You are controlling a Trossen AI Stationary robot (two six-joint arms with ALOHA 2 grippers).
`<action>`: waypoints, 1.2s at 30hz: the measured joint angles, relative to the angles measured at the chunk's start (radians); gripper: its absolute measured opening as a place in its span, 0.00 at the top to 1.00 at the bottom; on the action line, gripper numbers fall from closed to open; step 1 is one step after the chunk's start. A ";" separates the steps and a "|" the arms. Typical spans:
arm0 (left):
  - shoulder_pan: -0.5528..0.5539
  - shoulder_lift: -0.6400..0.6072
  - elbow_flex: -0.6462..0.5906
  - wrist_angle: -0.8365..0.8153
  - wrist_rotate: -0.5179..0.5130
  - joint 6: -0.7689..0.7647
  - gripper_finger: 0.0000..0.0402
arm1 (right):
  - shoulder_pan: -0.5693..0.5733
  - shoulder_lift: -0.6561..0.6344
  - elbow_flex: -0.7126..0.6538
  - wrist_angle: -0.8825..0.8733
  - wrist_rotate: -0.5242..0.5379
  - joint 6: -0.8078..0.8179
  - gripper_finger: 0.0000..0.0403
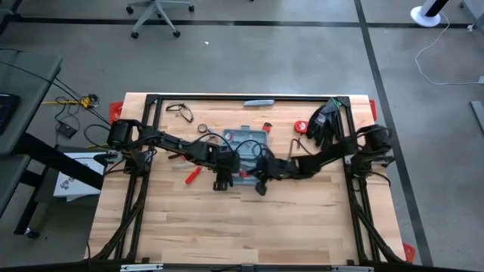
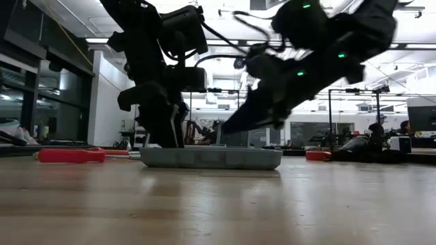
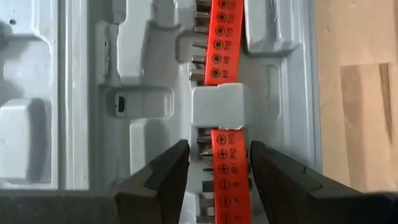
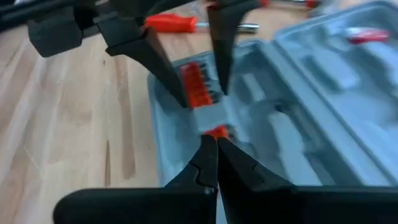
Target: Prefit tool cases
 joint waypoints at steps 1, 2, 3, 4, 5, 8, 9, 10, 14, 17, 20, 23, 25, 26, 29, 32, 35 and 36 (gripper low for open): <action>0.000 0.000 0.000 -0.001 0.000 0.000 0.60 | -0.006 0.023 0.028 -0.013 -0.016 -0.012 1.00; 0.000 0.000 0.000 -0.001 0.000 0.000 0.60 | -0.012 0.043 0.053 -0.029 -0.037 -0.022 1.00; 0.000 0.000 0.000 -0.001 0.000 0.000 0.60 | -0.018 0.061 0.076 -0.043 -0.050 -0.032 1.00; 0.000 0.000 0.000 -0.003 0.000 0.000 0.60 | -0.023 0.075 0.098 -0.056 -0.062 -0.044 1.00; 0.000 0.000 0.000 -0.001 0.000 0.000 0.60 | -0.027 0.085 0.117 -0.069 -0.074 -0.053 1.00; 0.000 -0.001 0.000 -0.001 0.000 0.000 0.60 | -0.031 0.098 0.153 -0.096 -0.084 -0.073 1.00; 0.000 -0.001 0.000 -0.001 -0.002 0.000 0.60 | -0.031 0.098 0.156 -0.099 -0.084 -0.080 1.00; 0.000 -0.001 0.000 -0.001 -0.009 0.000 0.60 | -0.031 0.098 0.159 -0.101 -0.084 -0.086 1.00; 0.000 -0.001 0.000 -0.001 -0.039 0.000 0.60 | -0.034 0.098 0.161 -0.106 -0.086 -0.089 1.00; 0.000 -0.001 0.000 -0.002 -0.038 -0.001 0.60 | -0.035 0.098 0.161 -0.122 -0.086 -0.090 1.00; 0.000 -0.001 0.000 -0.002 -0.014 -0.006 0.60 | -0.034 0.098 0.160 -0.123 -0.086 -0.090 1.00; 0.000 -0.001 0.000 -0.002 0.015 -0.022 0.60 | -0.034 0.098 0.160 -0.123 -0.086 -0.090 1.00; -0.001 -0.001 0.000 -0.003 0.015 -0.028 0.60 | -0.034 0.098 0.160 -0.123 -0.086 -0.090 1.00; -0.001 -0.001 0.000 -0.003 0.015 -0.030 0.60 | -0.034 0.098 0.160 -0.124 -0.086 -0.090 1.00; -0.001 -0.001 0.000 -0.004 0.012 -0.046 0.60 | -0.034 0.098 0.160 -0.124 -0.085 -0.090 1.00; -0.001 -0.001 0.000 -0.006 0.001 -0.045 0.60 | -0.034 0.098 0.160 -0.125 -0.085 -0.090 1.00; -0.001 -0.001 0.000 -0.006 -0.017 -0.046 0.60 | -0.034 0.098 0.160 -0.125 -0.085 -0.090 1.00; -0.001 -0.001 0.000 -0.006 -0.028 -0.046 0.60 | -0.034 0.098 0.160 -0.125 -0.085 -0.090 1.00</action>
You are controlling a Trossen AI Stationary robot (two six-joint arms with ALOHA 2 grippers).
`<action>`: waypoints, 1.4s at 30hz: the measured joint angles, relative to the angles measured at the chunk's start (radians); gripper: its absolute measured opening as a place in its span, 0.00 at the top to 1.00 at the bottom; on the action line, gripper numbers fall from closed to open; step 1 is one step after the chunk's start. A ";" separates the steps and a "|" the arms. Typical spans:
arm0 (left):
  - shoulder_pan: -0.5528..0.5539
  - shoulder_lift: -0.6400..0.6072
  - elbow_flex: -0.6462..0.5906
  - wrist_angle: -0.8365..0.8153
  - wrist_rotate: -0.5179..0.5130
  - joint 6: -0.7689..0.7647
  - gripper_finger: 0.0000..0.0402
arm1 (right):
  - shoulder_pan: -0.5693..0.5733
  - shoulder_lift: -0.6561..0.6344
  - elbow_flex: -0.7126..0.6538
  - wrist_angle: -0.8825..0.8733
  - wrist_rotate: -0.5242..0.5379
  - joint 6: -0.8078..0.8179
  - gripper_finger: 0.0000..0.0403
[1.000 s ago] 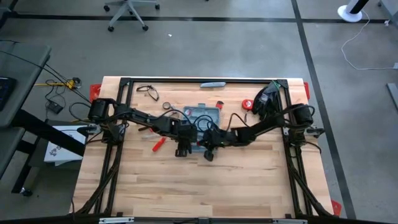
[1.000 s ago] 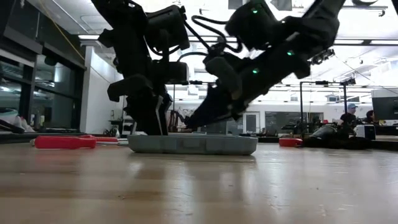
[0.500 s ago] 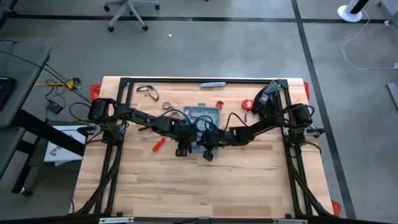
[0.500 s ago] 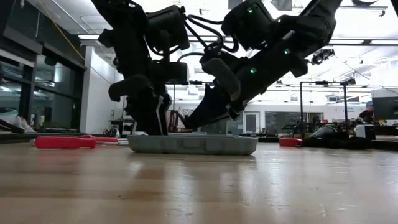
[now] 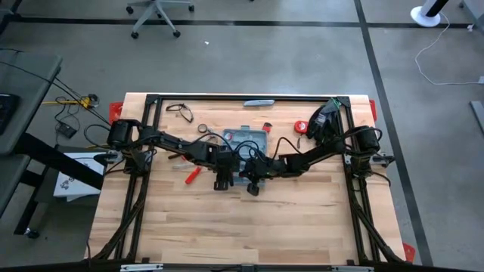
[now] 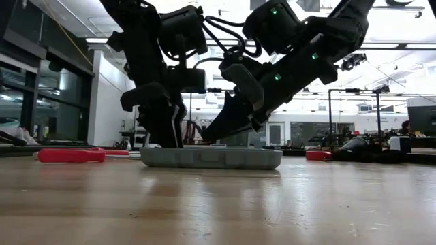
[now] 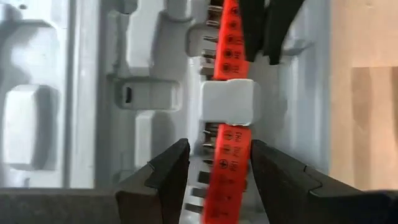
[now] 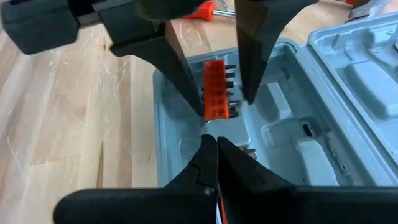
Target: Prefit tool cases
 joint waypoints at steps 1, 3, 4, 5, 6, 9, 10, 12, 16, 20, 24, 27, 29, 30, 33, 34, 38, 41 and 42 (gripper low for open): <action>0.000 0.000 0.000 0.000 -0.016 -0.001 0.60 | 0.000 0.000 0.000 0.000 0.000 0.000 1.00; 0.000 0.000 0.000 0.000 -0.042 -0.008 0.60 | 0.000 0.000 0.000 -0.003 0.000 0.000 1.00; 0.000 0.000 0.000 0.000 -0.046 -0.009 0.60 | 0.000 0.000 0.000 -0.005 0.001 0.000 1.00; 0.000 0.000 0.000 0.000 -0.048 -0.010 0.60 | 0.000 0.000 0.000 -0.006 0.001 0.000 1.00; 0.000 0.000 0.000 0.000 -0.048 -0.013 0.60 | 0.000 0.000 0.000 -0.007 0.001 0.000 1.00; 0.000 0.000 0.000 -0.002 -0.041 -0.018 0.60 | 0.000 0.000 -0.001 -0.010 0.001 0.000 1.00; 0.000 0.000 0.000 -0.003 -0.040 -0.018 0.60 | 0.000 0.000 -0.001 -0.010 0.001 0.000 1.00; -0.001 0.000 0.000 -0.006 -0.040 -0.018 0.60 | 0.000 0.000 -0.001 -0.011 0.001 0.000 1.00; -0.001 0.000 0.000 -0.018 -0.043 -0.018 0.60 | 0.000 0.000 -0.001 -0.014 0.001 0.000 1.00; -0.001 -0.002 0.000 -0.022 -0.044 -0.018 0.60 | 0.000 0.000 -0.001 -0.013 0.001 0.000 1.00; -0.001 -0.005 0.000 -0.025 -0.044 -0.018 0.60 | 0.000 0.000 -0.001 -0.014 0.001 0.000 1.00; -0.001 -0.019 0.000 -0.037 -0.044 -0.018 0.60 | 0.000 0.000 -0.001 -0.020 0.001 0.000 1.00; -0.001 -0.036 0.000 -0.041 -0.044 -0.021 0.60 | 0.000 0.000 -0.001 -0.022 0.001 0.000 1.00; -0.001 -0.041 0.000 -0.043 -0.044 -0.025 0.60 | 0.000 0.000 -0.001 -0.026 0.001 0.000 1.00; -0.001 -0.057 0.001 -0.048 -0.035 -0.027 0.60 | 0.000 0.000 -0.001 -0.028 0.005 0.000 1.00; -0.001 -0.062 0.001 -0.047 -0.033 -0.027 0.60 | 0.000 0.000 -0.001 -0.028 0.008 0.000 1.00; -0.002 -0.079 0.001 -0.075 -0.041 -0.026 0.60 | 0.000 0.000 -0.001 -0.029 0.009 0.001 1.00; 0.000 -0.092 0.001 -0.108 -0.098 -0.024 0.60 | 0.000 0.000 -0.001 -0.029 0.009 0.001 1.00; 0.000 -0.094 0.001 -0.121 -0.121 -0.025 0.60 | 0.000 0.000 -0.001 -0.029 0.009 0.001 1.00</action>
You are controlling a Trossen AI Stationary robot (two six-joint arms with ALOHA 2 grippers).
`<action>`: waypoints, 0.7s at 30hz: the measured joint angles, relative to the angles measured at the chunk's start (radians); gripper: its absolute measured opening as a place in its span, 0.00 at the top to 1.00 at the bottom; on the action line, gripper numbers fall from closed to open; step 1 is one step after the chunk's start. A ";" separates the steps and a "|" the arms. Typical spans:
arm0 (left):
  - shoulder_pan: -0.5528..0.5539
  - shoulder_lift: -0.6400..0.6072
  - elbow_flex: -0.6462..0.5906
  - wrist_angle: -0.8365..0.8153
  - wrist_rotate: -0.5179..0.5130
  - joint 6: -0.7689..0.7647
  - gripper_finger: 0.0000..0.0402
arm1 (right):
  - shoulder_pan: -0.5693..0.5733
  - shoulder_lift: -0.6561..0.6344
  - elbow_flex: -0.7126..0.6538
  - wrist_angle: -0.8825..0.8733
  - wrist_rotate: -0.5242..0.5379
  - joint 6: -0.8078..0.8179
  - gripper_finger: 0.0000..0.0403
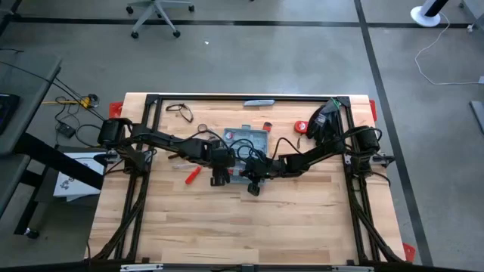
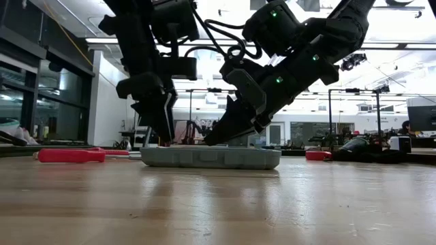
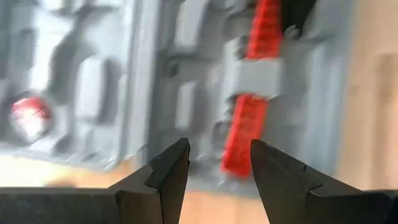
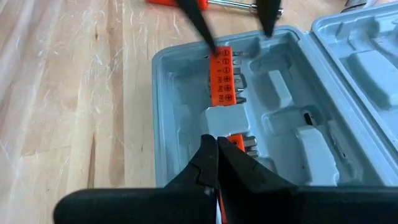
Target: Prefit tool cases
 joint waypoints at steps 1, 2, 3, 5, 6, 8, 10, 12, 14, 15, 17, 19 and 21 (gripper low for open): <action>0.001 -0.001 0.000 -0.004 -0.021 0.000 0.61 | 0.000 0.000 0.000 0.000 0.000 0.000 1.00; 0.001 -0.001 0.000 -0.006 -0.035 0.000 0.62 | 0.000 0.000 0.000 0.000 0.000 0.000 1.00; 0.001 -0.001 0.000 -0.010 -0.048 0.005 0.64 | 0.000 0.000 0.000 0.000 0.000 0.000 1.00; 0.001 -0.001 0.000 -0.007 -0.054 0.017 0.70 | 0.000 0.000 0.000 0.000 0.000 0.001 1.00; 0.001 -0.001 0.000 -0.006 -0.054 0.021 0.74 | 0.000 0.000 0.000 0.000 0.000 0.002 1.00; 0.001 -0.001 0.000 -0.007 -0.046 0.028 0.82 | 0.000 0.000 0.000 0.001 0.000 0.003 1.00; 0.002 -0.001 0.000 -0.008 -0.024 0.042 0.91 | 0.000 0.000 0.000 0.006 0.000 0.007 1.00; 0.002 -0.001 0.000 -0.015 -0.004 0.052 0.98 | 0.000 0.005 0.000 0.043 0.000 0.016 1.00; 0.002 -0.001 0.000 -0.016 -0.006 0.053 0.98 | -0.001 0.016 0.002 0.090 -0.003 0.012 1.00; 0.005 -0.001 0.000 -0.021 -0.009 0.053 0.98 | -0.004 0.023 0.003 0.107 -0.005 0.010 1.00; 0.012 -0.001 0.000 -0.034 -0.010 0.057 0.99 | -0.012 0.037 0.018 0.111 -0.010 0.011 1.00; 0.023 -0.001 -0.005 -0.033 -0.013 0.065 1.00 | -0.018 0.056 0.041 0.104 -0.018 0.008 1.00; 0.030 -0.001 -0.014 -0.028 -0.010 0.070 1.00 | -0.021 0.078 0.069 0.095 -0.026 -0.002 1.00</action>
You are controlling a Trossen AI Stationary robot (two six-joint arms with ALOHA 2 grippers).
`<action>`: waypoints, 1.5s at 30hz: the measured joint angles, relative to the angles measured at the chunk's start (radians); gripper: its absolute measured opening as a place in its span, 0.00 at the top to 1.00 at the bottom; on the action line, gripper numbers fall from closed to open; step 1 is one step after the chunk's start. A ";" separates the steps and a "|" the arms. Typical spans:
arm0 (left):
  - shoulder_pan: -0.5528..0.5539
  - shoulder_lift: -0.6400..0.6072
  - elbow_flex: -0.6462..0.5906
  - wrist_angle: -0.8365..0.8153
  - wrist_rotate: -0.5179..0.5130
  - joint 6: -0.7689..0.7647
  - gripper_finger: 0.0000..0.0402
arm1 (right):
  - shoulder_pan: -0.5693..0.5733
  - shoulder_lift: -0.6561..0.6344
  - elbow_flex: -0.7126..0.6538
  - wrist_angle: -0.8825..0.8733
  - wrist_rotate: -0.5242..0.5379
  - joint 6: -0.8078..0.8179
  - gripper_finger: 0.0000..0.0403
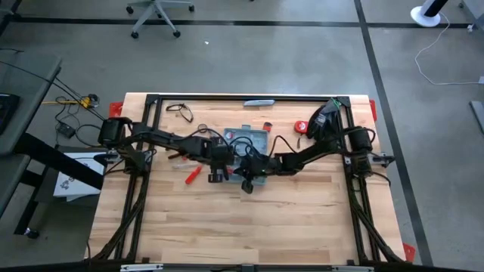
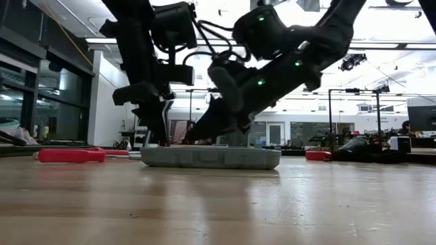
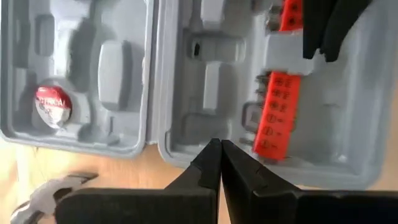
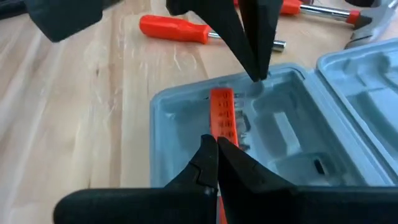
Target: Prefit tool cases
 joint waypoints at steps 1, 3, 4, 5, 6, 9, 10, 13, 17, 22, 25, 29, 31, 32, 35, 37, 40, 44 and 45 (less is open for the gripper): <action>0.006 0.000 -0.003 -0.003 0.007 0.001 1.00 | 0.000 0.012 0.017 -0.014 -0.002 -0.002 1.00; 0.012 0.000 -0.015 0.017 0.019 0.008 1.00 | -0.001 0.036 0.056 -0.042 -0.010 -0.010 1.00; 0.014 0.000 -0.019 0.018 0.027 0.010 1.00 | -0.003 0.046 0.075 -0.059 -0.017 -0.013 1.00; 0.017 0.000 -0.020 0.017 0.034 0.010 1.00 | -0.004 0.057 0.091 -0.081 -0.022 -0.017 1.00; 0.017 0.000 -0.020 0.018 0.036 0.009 1.00 | -0.005 0.067 0.107 -0.103 -0.020 -0.017 1.00; 0.017 0.000 -0.020 0.026 0.042 0.012 1.00 | -0.006 0.082 0.123 -0.142 -0.014 -0.018 1.00; 0.017 0.000 -0.020 0.031 0.042 0.012 1.00 | -0.005 0.082 0.124 -0.145 -0.005 -0.018 1.00; 0.017 0.000 -0.020 0.036 0.042 0.017 1.00 | -0.002 0.078 0.122 -0.152 0.006 -0.022 1.00; 0.017 0.001 -0.020 0.056 0.045 0.026 1.00 | 0.008 0.074 0.121 -0.155 0.017 -0.022 1.00; 0.017 0.008 -0.020 0.062 0.051 0.032 1.00 | 0.022 0.068 0.120 -0.168 0.030 -0.022 1.00; 0.017 0.016 -0.020 0.084 0.054 0.034 1.00 | 0.030 0.047 0.119 -0.200 0.065 -0.035 1.00; 0.020 0.025 -0.020 0.101 0.067 0.042 1.00 | 0.035 0.029 0.118 -0.235 0.096 -0.041 1.00; 0.020 0.025 -0.020 0.102 0.069 0.043 1.00 | 0.034 0.029 0.118 -0.248 0.095 -0.037 1.00; 0.021 0.026 -0.020 0.101 0.070 0.043 1.00 | 0.033 0.029 0.118 -0.259 0.095 -0.035 1.00; 0.025 0.026 -0.020 0.100 0.084 0.042 1.00 | 0.027 0.030 0.118 -0.267 0.095 -0.032 1.00; 0.026 0.026 -0.020 0.102 0.112 0.042 1.00 | 0.027 0.030 0.118 -0.269 0.095 -0.032 1.00; 0.025 0.026 -0.020 0.100 0.149 0.028 1.00 | 0.021 0.030 0.119 -0.271 0.091 -0.032 1.00; 0.020 0.026 -0.020 0.101 0.174 0.023 1.00 | 0.018 0.031 0.119 -0.274 0.087 -0.032 1.00; 0.017 0.026 -0.020 0.101 0.174 0.023 1.00 | 0.017 0.031 0.119 -0.274 0.085 -0.032 1.00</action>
